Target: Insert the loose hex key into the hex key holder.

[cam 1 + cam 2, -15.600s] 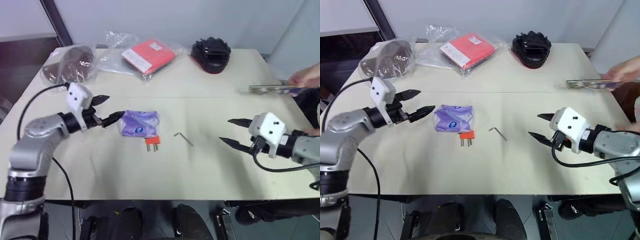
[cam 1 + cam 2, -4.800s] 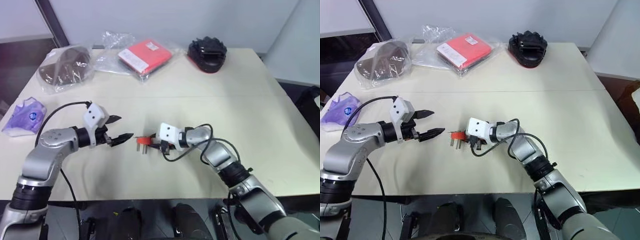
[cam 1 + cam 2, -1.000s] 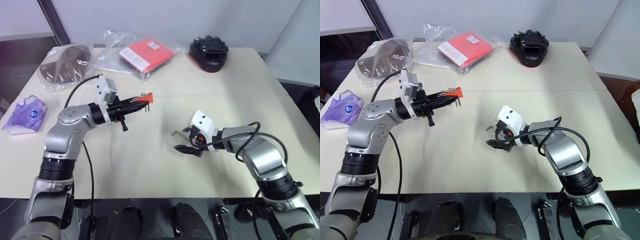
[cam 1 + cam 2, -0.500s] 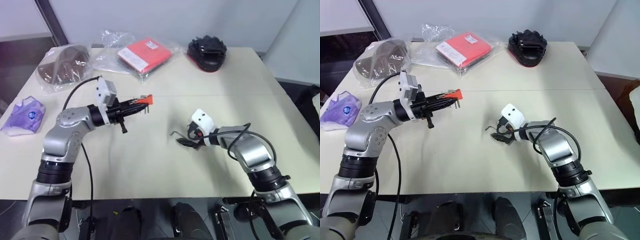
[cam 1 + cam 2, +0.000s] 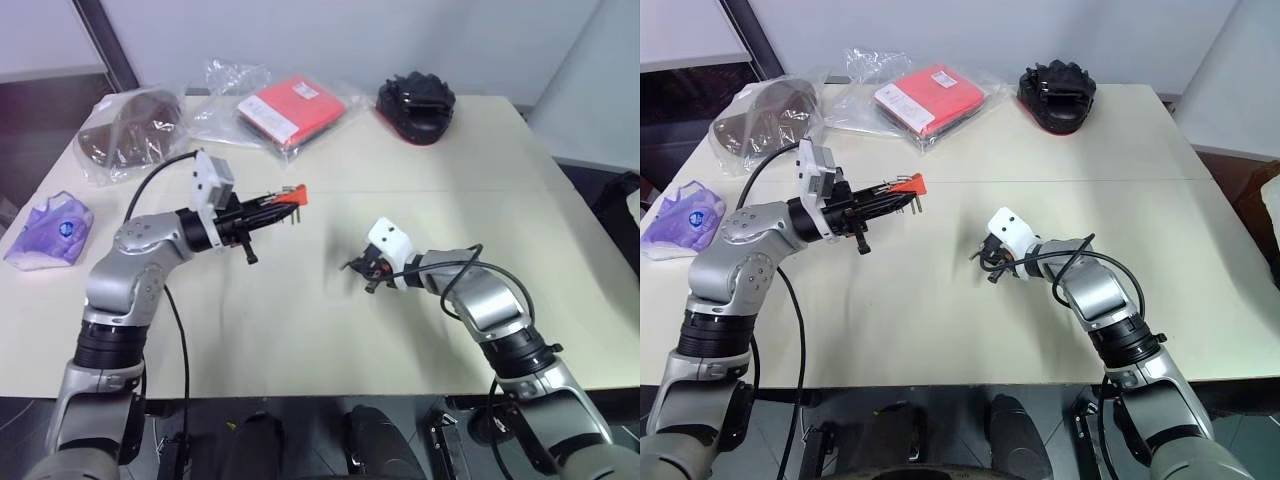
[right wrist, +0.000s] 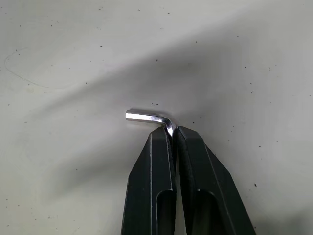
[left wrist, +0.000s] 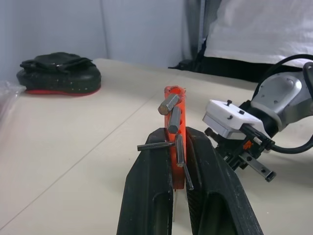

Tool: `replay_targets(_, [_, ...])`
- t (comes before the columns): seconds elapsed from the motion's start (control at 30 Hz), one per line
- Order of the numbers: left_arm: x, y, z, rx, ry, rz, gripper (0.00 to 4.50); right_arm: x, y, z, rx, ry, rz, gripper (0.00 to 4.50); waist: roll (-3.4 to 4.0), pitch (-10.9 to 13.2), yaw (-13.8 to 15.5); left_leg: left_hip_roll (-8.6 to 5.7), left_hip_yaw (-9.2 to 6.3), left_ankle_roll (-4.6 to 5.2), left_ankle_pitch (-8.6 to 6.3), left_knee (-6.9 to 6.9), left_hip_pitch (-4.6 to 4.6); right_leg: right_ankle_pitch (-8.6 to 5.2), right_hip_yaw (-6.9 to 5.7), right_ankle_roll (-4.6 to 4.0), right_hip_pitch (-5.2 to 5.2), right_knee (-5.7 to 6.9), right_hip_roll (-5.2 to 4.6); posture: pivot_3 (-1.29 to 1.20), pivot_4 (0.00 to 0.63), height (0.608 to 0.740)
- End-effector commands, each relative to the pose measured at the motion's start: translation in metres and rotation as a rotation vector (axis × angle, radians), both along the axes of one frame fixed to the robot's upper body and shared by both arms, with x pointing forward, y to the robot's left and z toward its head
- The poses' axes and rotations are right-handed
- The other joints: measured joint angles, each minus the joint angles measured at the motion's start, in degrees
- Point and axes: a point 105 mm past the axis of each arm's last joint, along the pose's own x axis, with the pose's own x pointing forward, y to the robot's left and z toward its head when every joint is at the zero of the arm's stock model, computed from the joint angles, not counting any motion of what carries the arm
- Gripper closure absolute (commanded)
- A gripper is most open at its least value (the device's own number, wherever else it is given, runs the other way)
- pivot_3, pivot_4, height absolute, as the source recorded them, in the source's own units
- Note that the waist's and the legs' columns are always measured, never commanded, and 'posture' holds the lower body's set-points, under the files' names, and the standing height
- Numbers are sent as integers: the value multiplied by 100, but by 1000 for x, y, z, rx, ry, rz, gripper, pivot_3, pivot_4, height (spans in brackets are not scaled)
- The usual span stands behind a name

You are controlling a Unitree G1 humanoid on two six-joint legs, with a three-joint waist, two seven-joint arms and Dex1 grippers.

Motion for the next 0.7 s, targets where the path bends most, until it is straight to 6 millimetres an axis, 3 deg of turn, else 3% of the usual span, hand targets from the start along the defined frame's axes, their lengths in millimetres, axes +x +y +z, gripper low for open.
replay_targets(0.03, [-4,2,15,-24,-52,0,4500,2,-6,18,25,-118,-18,4485,0,0,8,0,-1,0,0,0,0,0,0,0,0,0,0,0,150,740])
replay_targets(0.1, [-4,1,14,-25,-49,-1,4500,8,-6,44,81,-271,-42,4485,0,0,10,-1,0,0,0,0,-3,0,0,0,-1,-2,-1,0,150,740])
replay_targets(0.2, [-2,0,13,-26,-44,-4,4500,21,-13,101,190,-570,-156,4485,0,1,-11,-1,2,0,0,-1,-4,0,3,0,-4,-3,0,0,150,740])
replay_targets(0.33, [3,1,15,-32,-43,-4,4500,17,-17,160,437,-762,-259,4485,1,1,-15,1,2,0,0,-6,-4,0,4,0,-8,-1,3,0,150,740])
replay_targets(0.5, [10,0,21,-46,-41,-10,4500,0,-11,206,760,-883,-298,4485,2,2,-5,2,0,-1,0,-11,-4,0,1,0,-9,0,0,0,150,740])
replay_targets(0.7, [19,-5,26,-56,-41,-23,4500,-24,31,222,986,-936,-144,4485,3,2,-21,1,2,-1,0,-11,-4,0,1,1,-9,0,-1,0,150,740])
